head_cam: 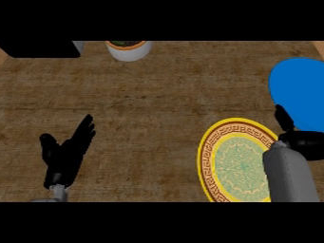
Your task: Pick the cupcake from the plate and place it in the plate
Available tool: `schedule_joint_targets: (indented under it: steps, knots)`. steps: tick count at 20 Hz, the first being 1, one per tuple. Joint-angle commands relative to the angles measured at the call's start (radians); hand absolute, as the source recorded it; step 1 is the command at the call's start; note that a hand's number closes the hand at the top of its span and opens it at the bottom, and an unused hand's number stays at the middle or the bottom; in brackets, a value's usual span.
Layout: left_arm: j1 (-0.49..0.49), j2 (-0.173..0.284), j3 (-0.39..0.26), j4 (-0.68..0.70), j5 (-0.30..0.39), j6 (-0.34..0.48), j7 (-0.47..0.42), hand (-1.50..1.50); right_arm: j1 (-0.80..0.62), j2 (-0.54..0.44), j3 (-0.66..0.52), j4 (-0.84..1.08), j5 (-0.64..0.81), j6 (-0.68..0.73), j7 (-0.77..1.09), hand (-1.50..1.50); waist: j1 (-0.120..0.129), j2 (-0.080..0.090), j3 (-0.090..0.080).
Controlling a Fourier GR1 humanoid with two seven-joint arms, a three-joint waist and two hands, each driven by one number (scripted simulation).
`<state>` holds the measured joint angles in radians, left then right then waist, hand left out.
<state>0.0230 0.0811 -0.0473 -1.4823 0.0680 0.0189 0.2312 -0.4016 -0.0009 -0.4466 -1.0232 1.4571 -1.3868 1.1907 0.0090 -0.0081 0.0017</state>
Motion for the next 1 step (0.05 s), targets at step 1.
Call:
schedule_joint_targets:
  steps: [1]
  knots:
    - [-0.03,-0.014,-0.003,0.031,-0.018,0.028,0.04,0.0,0.001,0.001,0.041,0.013,0.1,-0.047,0.133,-1.5,0.002,0.005,-0.004]
